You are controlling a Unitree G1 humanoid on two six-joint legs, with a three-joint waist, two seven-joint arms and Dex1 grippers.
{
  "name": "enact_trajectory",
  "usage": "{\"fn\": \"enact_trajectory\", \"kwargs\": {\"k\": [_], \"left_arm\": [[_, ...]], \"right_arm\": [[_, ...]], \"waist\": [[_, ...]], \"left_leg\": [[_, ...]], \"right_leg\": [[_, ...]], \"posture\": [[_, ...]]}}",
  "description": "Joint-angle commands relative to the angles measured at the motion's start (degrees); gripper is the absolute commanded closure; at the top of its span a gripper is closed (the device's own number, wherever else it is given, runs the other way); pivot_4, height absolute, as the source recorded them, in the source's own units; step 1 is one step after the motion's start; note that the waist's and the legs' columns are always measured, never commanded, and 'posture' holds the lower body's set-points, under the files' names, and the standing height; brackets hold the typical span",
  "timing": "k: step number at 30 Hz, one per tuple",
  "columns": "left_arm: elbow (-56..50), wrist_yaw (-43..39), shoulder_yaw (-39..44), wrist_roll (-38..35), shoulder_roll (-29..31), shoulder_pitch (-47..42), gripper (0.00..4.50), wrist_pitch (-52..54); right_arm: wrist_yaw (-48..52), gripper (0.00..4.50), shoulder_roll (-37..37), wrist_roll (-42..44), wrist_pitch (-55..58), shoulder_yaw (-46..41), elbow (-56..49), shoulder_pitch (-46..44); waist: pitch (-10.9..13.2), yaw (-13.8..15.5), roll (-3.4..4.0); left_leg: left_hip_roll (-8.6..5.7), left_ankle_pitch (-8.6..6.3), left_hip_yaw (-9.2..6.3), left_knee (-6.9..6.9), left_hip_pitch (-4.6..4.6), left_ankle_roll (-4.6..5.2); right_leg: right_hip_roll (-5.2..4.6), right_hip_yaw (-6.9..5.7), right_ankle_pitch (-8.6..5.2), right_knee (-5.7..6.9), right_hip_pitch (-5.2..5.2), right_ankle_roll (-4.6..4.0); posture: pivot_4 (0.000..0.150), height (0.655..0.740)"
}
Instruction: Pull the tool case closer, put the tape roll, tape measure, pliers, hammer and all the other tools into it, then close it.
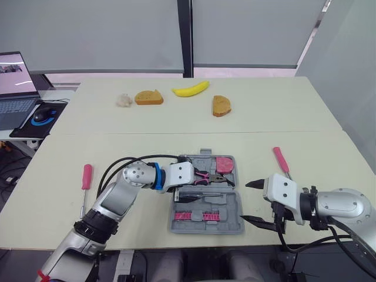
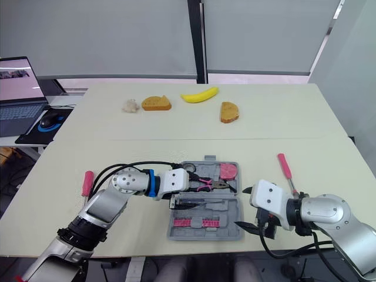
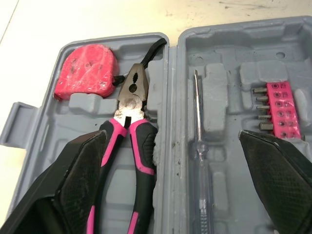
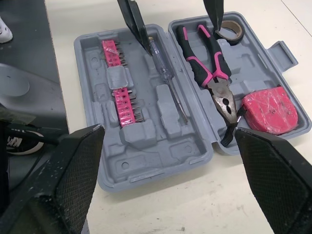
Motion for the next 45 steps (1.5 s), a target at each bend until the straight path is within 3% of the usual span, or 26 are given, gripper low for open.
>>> {"fn": "enact_trajectory", "kwargs": {"k": [1,12,27,35,42,45], "left_arm": [[1.79,-3.24,0.24,-1.82,0.99,0.01,0.97,-3.51],[4.86,-3.79,-2.83,1.45,-0.72,-0.2,4.47,-4.97],[11.39,-0.42,-5.7,7.21,-3.44,-0.31,4.47,-5.74],[11.35,-0.44,-4.85,5.94,-3.59,0.51,4.47,-4.72],[3.35,-1.08,3.51,-2.13,-0.81,-0.31,4.47,0.84],[0.2,-1.71,9.55,-9.27,0.48,0.91,4.47,6.27]], "right_arm": [[-0.22,0.0,0.19,0.72,-0.32,-1.0,-1.41,-0.05],[-0.62,0.0,0.69,0.53,-0.17,-0.63,-1.46,-0.03],[-0.76,0.0,0.72,0.89,0.61,-0.74,-1.91,-0.03],[-0.98,0.0,0.67,1.03,0.76,-0.9,-2.2,0.2],[-1.9,0.0,2.37,1.85,0.13,-3.06,-1.4,-1.39],[-2.72,0.0,3.22,1.96,-0.78,-4.55,-0.86,-1.83]], "waist": [[0.0,-0.02,0.0],[0.0,-0.03,0.0],[-0.02,-0.03,0.0],[-0.03,-0.02,0.01],[-0.03,-0.18,0.01],[-0.03,-0.16,0.01]], "left_leg": [[0.0,0.0,0.0,0.0,0.0,0.0],[0.0,0.0,0.0,0.01,0.0,0.01],[0.0,0.0,-0.01,0.02,0.02,0.01],[0.0,0.0,-0.06,0.03,0.17,0.01],[0.01,0.01,-0.09,0.04,0.14,0.01],[0.0,0.01,-0.09,0.03,0.14,0.01]], "right_leg": [[0.0,0.0,0.0,0.0,0.0,0.0],[0.01,-0.01,0.0,0.01,0.01,0.0],[0.01,-0.01,0.0,0.03,0.02,0.0],[0.02,-0.05,0.0,0.03,0.23,0.0],[0.02,-0.06,0.0,0.04,0.19,0.0],[0.02,-0.05,0.0,0.02,0.2,0.0]], "posture": [[0.15,0.7361],[0.15,0.7361],[0.15,0.7361],[0.15,0.7361],[0.15,0.7361],[0.15,0.7361]]}}
